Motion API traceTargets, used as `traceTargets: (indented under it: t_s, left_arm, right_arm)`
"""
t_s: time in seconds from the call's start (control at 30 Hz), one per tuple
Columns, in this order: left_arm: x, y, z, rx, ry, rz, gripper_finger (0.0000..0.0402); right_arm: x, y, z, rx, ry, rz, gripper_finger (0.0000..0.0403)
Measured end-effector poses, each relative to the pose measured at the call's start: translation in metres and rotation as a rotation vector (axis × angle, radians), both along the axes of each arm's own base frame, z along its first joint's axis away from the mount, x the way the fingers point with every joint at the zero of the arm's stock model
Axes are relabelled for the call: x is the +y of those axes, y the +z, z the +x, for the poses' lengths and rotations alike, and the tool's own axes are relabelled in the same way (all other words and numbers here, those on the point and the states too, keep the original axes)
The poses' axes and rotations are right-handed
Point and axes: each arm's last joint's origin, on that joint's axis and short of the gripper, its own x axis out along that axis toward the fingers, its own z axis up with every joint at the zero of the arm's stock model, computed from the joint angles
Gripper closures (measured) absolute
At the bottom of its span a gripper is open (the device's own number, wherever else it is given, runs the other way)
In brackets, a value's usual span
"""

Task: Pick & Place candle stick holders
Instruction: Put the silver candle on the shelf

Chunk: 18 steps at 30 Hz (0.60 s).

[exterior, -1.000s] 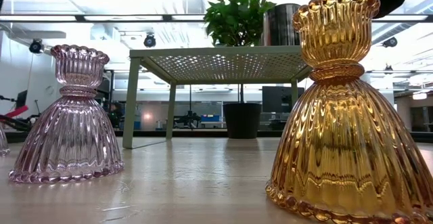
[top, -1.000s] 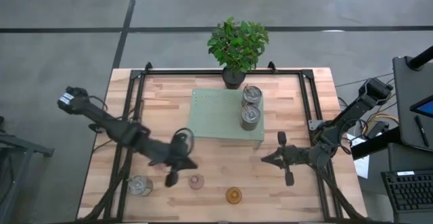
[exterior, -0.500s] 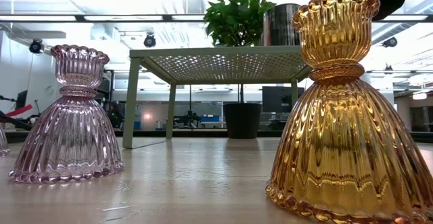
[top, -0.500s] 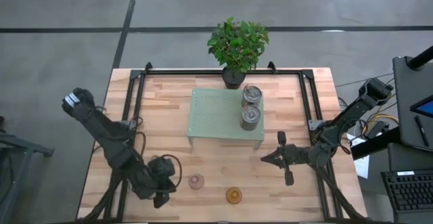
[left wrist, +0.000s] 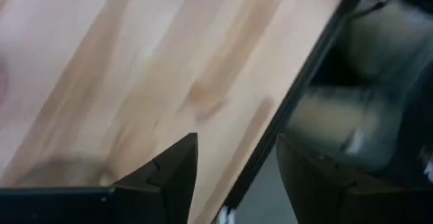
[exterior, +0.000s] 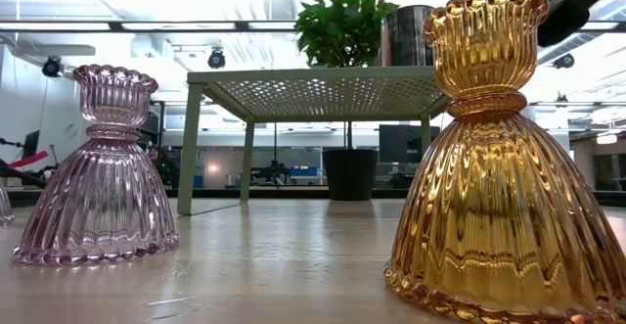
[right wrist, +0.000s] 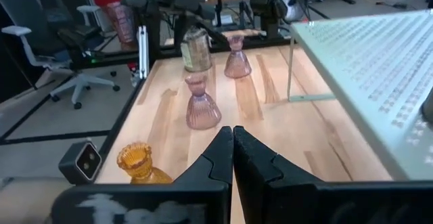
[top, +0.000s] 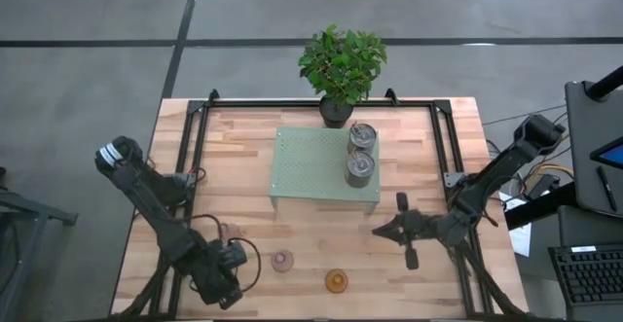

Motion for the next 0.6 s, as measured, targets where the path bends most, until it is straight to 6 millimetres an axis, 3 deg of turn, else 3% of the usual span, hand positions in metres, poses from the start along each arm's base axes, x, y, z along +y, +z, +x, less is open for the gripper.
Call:
traceTargets:
  t_s: [0.23, 0.6]
  left_arm:
    - [0.012, -0.002, -0.014, 0.201, 0.035, 0.042, 0.0205]
    - [0.023, 0.008, -0.023, 0.237, 0.069, 0.037, 0.0205]
  right_arm:
    - [0.006, -0.007, 0.007, -0.003, -0.002, 0.01, 0.0394]
    - [0.007, -0.009, 0.008, 0.001, 0.003, -0.018, 0.0394]
